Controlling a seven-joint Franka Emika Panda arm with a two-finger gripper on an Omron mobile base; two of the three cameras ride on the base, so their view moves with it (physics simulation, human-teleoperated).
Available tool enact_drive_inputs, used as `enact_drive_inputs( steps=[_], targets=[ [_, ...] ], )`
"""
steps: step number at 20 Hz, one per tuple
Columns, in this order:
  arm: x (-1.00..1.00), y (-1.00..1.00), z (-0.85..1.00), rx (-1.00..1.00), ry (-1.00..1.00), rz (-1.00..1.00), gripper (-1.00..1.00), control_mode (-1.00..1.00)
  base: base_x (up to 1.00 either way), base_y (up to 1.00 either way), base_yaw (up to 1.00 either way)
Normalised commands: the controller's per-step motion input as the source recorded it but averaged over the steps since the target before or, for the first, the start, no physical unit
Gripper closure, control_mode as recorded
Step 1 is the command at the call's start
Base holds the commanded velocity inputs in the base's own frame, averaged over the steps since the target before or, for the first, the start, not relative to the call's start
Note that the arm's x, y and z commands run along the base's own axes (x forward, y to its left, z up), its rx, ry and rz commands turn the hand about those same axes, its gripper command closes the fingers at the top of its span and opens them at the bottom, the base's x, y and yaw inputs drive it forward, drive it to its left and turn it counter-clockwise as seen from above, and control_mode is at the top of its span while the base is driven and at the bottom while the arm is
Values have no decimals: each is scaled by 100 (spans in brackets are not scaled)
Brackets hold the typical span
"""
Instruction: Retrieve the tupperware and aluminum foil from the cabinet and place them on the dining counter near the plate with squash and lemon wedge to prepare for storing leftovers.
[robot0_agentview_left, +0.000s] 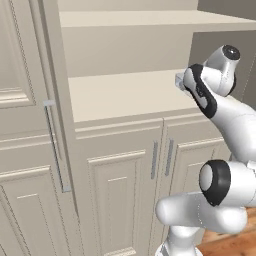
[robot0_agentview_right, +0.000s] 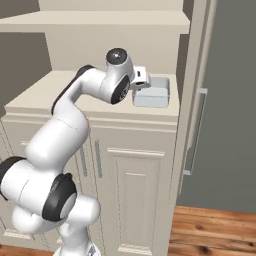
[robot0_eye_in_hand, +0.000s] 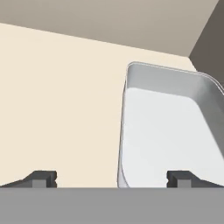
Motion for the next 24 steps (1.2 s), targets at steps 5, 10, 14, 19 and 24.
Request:
enact_drive_inputs(
  steps=[5, 10, 14, 19, 24],
  targets=[
    [50, -15, -24, 4, 6, 6, -100, -100, 0, 0, 0],
    [53, -20, -11, 5, 3, 5, -100, -100, 0, 0, 0],
    [43, -17, -22, 3, 3, 6, -100, -100, 0, 0, 0],
    [32, -7, -45, 0, 2, 6, 100, -100, 0, 0, 0],
    [27, 0, -51, 0, 2, 4, 100, -100, 0, 0, 0]
  ],
)
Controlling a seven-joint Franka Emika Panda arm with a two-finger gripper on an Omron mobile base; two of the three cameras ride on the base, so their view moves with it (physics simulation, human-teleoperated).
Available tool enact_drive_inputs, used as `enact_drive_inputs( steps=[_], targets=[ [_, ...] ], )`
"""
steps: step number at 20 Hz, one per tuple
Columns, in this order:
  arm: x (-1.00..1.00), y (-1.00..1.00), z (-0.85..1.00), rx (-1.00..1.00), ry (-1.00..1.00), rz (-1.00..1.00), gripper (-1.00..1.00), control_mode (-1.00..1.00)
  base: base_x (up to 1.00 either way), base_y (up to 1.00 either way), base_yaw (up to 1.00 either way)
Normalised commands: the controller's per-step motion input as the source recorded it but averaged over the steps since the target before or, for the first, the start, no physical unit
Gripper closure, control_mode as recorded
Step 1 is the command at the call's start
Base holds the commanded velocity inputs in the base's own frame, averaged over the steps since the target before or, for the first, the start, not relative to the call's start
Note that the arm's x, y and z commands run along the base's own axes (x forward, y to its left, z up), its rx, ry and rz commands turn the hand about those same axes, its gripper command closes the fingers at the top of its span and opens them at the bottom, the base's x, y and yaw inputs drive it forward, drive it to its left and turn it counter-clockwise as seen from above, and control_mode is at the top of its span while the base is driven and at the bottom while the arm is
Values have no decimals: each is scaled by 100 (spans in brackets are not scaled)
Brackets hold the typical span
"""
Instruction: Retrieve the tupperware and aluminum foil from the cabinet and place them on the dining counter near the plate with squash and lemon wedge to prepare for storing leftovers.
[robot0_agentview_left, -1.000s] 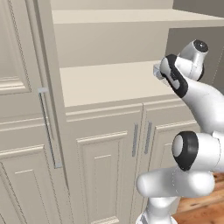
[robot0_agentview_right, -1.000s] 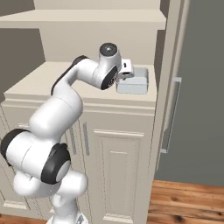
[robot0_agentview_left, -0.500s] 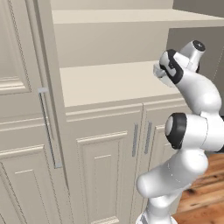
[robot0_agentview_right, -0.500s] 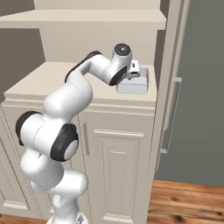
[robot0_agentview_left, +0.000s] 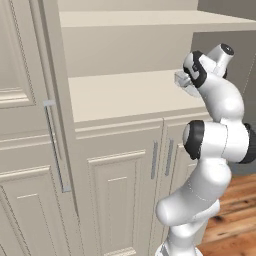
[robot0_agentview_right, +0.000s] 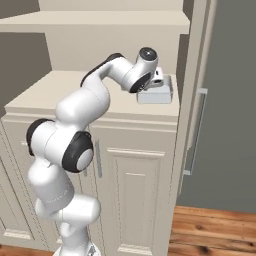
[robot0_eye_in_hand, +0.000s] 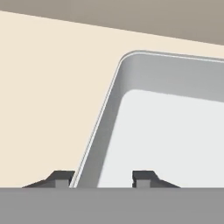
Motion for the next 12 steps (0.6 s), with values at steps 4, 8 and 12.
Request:
enact_drive_inputs(
  steps=[4, 8, 12],
  targets=[
    [8, 1, -16, 0, -1, 0, 100, -100, 0, 0, 0],
    [-29, 41, -10, -4, -2, 0, 100, -100, 0, 0, 0],
    [-60, 90, -1, -11, -2, 0, 100, -100, 0, 0, 0]
  ],
)
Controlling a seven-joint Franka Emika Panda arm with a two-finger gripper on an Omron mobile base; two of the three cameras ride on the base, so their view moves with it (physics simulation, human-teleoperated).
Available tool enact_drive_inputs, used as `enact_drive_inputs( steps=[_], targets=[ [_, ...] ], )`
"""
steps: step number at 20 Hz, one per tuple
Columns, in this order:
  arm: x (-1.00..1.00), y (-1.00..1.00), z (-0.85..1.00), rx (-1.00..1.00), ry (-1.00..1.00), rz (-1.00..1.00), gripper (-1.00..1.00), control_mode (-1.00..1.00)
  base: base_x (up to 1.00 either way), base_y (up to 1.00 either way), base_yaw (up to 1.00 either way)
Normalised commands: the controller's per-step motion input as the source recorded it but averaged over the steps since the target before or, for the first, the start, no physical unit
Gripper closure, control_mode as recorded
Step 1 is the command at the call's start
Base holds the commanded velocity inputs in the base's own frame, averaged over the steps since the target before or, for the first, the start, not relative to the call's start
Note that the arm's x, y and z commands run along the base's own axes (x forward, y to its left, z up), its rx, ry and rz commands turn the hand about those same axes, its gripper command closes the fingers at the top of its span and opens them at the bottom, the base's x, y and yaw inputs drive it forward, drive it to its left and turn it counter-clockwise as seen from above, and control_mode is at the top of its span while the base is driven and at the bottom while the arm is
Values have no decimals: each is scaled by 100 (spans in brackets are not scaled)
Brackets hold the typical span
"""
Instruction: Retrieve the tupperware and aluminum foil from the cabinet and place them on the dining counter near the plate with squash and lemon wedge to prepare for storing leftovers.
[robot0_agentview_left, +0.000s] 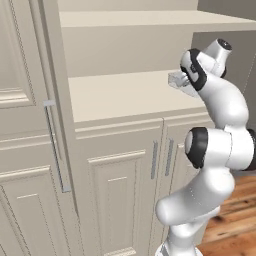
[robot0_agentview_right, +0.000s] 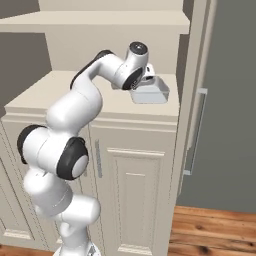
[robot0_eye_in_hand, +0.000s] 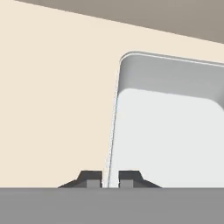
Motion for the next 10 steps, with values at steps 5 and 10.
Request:
enact_drive_inputs(
  steps=[5, 10],
  targets=[
    [-85, 73, 0, -8, 0, 0, 100, -100, 0, 0, 0],
    [-100, 70, 0, -7, -1, 0, 100, -100, 0, 0, 0]
  ],
)
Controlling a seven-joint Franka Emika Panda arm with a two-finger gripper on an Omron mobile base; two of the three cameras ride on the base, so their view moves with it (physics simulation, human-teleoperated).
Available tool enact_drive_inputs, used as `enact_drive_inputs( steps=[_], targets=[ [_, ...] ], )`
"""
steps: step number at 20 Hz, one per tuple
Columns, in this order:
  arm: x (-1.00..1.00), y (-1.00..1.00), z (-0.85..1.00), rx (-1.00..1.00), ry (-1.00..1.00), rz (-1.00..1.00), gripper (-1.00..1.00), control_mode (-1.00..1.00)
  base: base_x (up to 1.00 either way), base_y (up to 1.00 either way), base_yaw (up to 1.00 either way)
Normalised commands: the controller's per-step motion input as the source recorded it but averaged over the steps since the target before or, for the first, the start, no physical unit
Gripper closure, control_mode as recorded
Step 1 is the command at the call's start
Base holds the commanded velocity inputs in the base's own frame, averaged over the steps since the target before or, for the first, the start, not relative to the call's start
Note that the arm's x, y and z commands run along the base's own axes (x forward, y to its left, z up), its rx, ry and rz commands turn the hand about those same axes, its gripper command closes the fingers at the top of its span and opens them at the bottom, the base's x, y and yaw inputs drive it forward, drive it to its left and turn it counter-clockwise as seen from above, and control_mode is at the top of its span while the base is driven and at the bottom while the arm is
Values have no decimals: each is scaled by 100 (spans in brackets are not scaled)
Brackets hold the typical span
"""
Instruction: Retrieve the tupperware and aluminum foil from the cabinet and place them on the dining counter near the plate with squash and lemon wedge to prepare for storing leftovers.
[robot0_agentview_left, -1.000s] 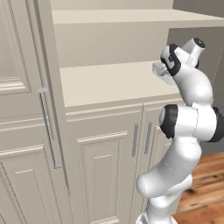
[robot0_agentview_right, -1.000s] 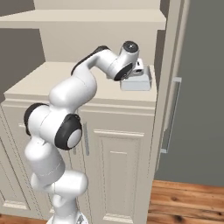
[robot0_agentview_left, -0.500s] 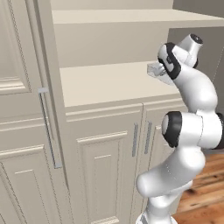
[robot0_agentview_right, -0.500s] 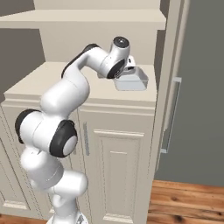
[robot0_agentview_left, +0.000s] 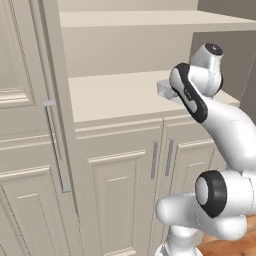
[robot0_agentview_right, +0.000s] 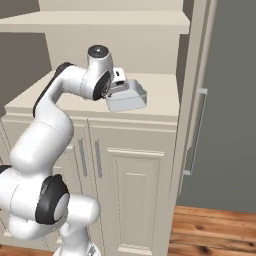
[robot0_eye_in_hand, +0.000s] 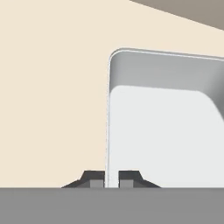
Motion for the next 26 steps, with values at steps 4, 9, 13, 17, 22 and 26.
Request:
enact_drive_inputs(
  steps=[4, 9, 13, 17, 22, 26],
  targets=[
    [-100, 65, 3, -6, 1, 6, 100, -100, 0, 0, 0],
    [-100, 38, 0, -7, 0, 13, 100, -100, 0, 0, 0],
    [-100, 3, 16, -3, -1, 6, 100, -100, 0, 0, 0],
    [-100, 0, 26, -1, 0, 5, 100, -100, 0, 0, 0],
    [-49, 19, 13, -5, 4, 8, 100, -100, 0, 0, 0],
    [0, 14, 2, -1, 2, 4, 100, 100, 0, 17, 1]
  ],
)
